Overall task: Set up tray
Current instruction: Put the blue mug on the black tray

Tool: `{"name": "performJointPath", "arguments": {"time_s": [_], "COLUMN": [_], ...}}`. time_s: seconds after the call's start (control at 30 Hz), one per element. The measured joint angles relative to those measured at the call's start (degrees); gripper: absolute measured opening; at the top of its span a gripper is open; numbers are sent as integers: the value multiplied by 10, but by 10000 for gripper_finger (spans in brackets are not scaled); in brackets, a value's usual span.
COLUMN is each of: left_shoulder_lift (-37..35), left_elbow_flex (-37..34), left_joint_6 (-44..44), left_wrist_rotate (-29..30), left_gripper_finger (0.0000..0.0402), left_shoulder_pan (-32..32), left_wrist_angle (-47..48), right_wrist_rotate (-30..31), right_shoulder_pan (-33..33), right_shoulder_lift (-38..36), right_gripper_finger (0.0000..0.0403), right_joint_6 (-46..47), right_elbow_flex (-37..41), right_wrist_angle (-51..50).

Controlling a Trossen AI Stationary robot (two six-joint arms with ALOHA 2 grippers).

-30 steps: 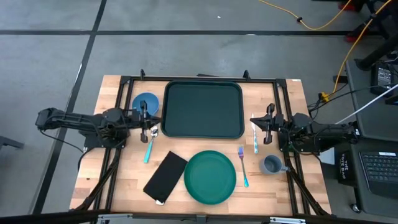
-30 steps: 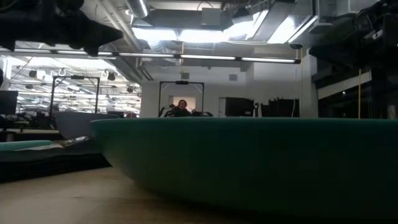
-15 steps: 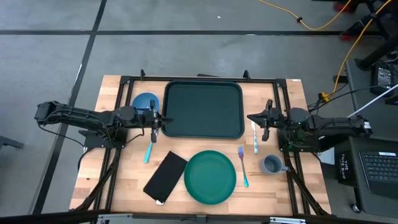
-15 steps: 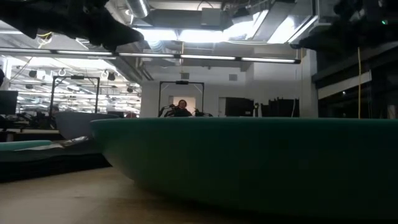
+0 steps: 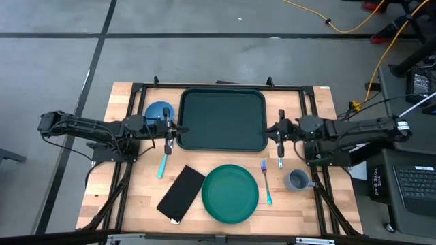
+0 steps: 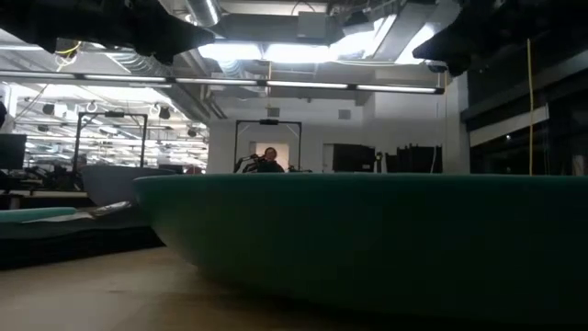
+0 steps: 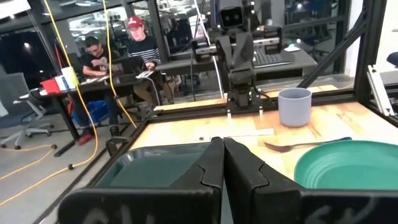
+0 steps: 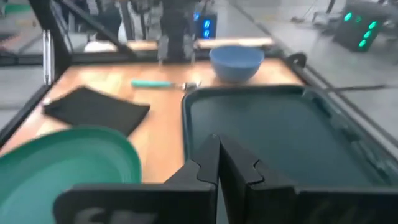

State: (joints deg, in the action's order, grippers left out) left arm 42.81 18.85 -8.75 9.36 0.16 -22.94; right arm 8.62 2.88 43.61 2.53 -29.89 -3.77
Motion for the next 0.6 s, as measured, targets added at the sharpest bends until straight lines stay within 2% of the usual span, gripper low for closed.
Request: {"name": "performJointPath", "arguments": {"time_s": [0.17, 0.3, 0.47, 0.6], "left_shoulder_lift": [0, 0, 0, 0], "left_elbow_flex": [0, 0, 0, 0], "left_joint_6": [0, 4, 5, 18], "left_wrist_rotate": [0, -15, -34, -34], "left_gripper_finger": [2, 2, 2, 2], "left_shoulder_pan": [0, 0, 0, 0], "left_wrist_angle": [0, 0, 0, 0], "right_wrist_rotate": [13, 21, 66, 92], "right_shoulder_pan": [27, 58, 118, 181], "right_shoulder_lift": [50, 88, 140, 184], "right_gripper_finger": [6, 4, 3, 4], "right_joint_6": [36, 121, 237, 305], "right_elbow_flex": [-60, -122, -204, -267], "right_wrist_angle": [-95, -209, -361, -418]}}
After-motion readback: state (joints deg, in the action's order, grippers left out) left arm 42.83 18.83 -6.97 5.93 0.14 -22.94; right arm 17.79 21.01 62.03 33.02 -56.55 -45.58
